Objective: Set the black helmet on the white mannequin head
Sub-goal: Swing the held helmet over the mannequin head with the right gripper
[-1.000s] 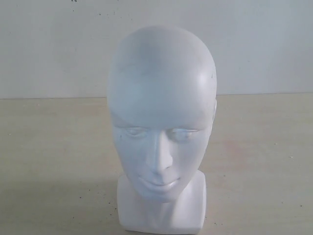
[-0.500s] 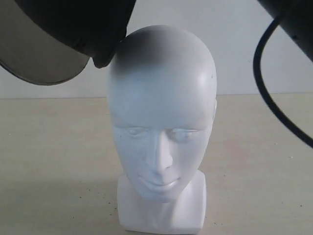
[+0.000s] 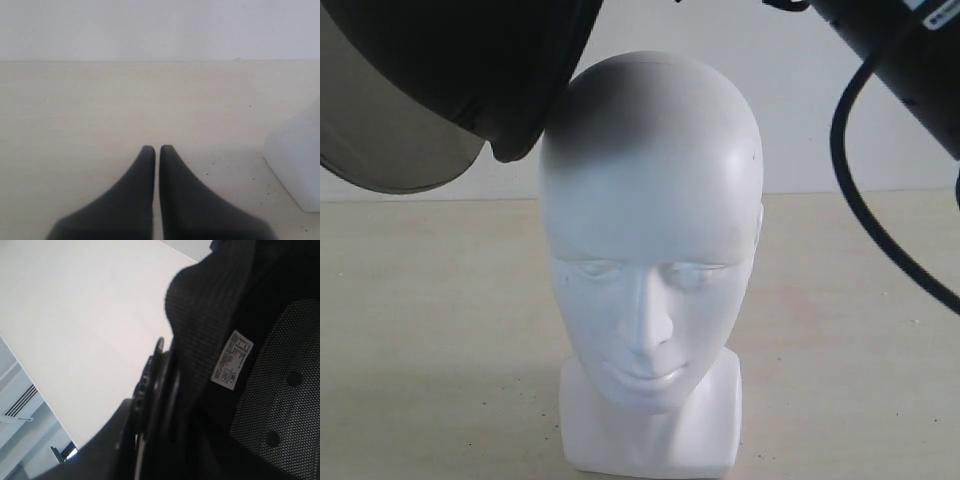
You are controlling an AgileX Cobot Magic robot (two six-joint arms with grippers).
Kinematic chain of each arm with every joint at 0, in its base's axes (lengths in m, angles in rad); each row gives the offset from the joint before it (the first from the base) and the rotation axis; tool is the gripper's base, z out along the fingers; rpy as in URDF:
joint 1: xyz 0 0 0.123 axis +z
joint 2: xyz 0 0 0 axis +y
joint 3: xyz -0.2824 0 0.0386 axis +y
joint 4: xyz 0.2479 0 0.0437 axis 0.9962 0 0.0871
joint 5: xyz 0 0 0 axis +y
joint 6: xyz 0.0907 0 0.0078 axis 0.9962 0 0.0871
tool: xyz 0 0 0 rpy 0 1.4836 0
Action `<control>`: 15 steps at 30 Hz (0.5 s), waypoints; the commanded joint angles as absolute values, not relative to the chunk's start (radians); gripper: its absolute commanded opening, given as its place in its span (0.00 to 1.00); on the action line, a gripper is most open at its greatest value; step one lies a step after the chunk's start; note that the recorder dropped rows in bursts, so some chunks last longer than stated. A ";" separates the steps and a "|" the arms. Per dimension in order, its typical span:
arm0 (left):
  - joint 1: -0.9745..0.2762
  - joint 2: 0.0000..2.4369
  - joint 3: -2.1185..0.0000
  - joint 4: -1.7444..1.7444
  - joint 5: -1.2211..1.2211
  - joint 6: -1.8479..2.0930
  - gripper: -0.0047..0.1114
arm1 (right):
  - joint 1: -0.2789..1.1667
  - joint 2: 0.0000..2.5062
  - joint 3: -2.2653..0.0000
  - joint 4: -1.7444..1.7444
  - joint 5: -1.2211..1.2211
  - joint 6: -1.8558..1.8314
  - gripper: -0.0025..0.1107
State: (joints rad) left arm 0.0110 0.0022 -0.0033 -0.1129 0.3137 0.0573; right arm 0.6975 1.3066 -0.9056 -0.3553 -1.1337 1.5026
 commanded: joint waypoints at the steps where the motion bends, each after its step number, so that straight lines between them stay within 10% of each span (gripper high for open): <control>1: 0.007 0.000 0.000 -0.115 0.314 0.061 0.08 | 0.696 1.270 -0.919 -0.294 -1.221 1.510 0.02; 15: 0.007 0.000 0.000 -0.115 0.314 0.061 0.08 | 0.696 1.269 -0.919 -0.162 -1.221 1.762 0.02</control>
